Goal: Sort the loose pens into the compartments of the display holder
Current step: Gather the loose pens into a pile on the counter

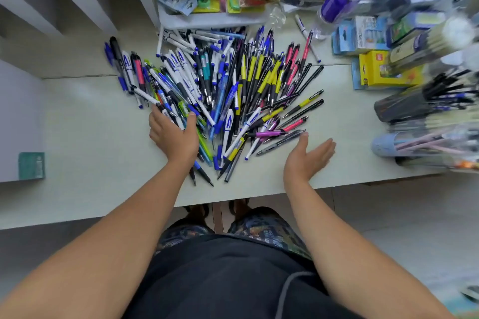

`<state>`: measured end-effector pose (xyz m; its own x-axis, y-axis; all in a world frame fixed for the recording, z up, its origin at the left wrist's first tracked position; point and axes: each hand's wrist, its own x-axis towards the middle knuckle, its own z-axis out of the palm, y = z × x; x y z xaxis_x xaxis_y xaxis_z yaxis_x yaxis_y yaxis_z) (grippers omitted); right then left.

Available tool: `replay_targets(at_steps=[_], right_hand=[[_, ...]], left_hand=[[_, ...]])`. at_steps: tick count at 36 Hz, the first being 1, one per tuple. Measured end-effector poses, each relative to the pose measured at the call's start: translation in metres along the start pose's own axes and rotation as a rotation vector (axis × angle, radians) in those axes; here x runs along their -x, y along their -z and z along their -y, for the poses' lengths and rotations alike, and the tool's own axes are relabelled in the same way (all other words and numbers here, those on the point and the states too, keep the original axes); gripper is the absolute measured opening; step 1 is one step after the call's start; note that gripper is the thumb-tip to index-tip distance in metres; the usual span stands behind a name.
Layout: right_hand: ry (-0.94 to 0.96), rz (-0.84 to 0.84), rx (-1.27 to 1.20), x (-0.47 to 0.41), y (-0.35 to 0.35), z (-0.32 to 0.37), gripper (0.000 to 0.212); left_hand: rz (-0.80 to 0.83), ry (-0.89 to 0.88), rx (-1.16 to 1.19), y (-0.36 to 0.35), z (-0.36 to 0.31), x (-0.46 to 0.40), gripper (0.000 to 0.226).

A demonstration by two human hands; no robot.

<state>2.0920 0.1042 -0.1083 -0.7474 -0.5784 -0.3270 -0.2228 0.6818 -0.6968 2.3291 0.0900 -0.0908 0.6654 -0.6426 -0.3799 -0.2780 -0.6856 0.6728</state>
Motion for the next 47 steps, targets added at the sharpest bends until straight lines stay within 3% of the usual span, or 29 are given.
replay_targets(at_steps=[6,10,16,20,24,29,33,36,39,42,47], right_hand=[[0.09,0.234,-0.207,0.026,-0.06,0.052,0.09],[0.136,0.336,-0.22,0.034,-0.095,0.083,0.101],[0.198,0.365,-0.151,0.034,-0.111,0.098,0.101],[0.235,0.286,-0.121,0.038,-0.094,0.102,0.1],[0.406,0.234,-0.029,0.063,-0.075,0.111,0.088],[0.879,0.412,0.298,0.097,-0.087,0.114,0.074],[1.005,0.479,0.484,0.106,-0.103,0.117,0.085],[1.061,0.456,0.637,0.109,-0.113,0.117,0.091],[0.972,0.376,0.596,0.107,-0.115,0.117,0.087],[0.799,0.192,0.433,0.091,-0.1,0.109,0.081],[0.186,-0.22,0.189,0.038,-0.042,0.057,0.079]], left_hand=[[0.049,0.011,0.045,0.0,-0.006,-0.004,0.086],[0.096,0.03,0.039,0.003,-0.009,-0.007,0.082],[0.219,-0.019,0.083,0.022,-0.005,-0.02,0.077],[0.27,-0.05,0.123,0.049,0.005,-0.03,0.056],[0.161,-0.05,0.105,0.076,0.015,-0.042,0.057],[-0.13,-0.047,0.005,0.098,0.017,-0.071,0.066],[-0.065,0.086,0.043,0.104,0.005,-0.113,0.079],[0.056,0.085,0.11,0.095,-0.009,-0.142,0.073],[0.171,0.036,0.128,0.074,-0.025,-0.149,0.059],[0.229,-0.009,0.069,0.049,-0.034,-0.141,0.056],[0.161,-0.09,-0.07,0.026,-0.036,-0.12,0.06]])
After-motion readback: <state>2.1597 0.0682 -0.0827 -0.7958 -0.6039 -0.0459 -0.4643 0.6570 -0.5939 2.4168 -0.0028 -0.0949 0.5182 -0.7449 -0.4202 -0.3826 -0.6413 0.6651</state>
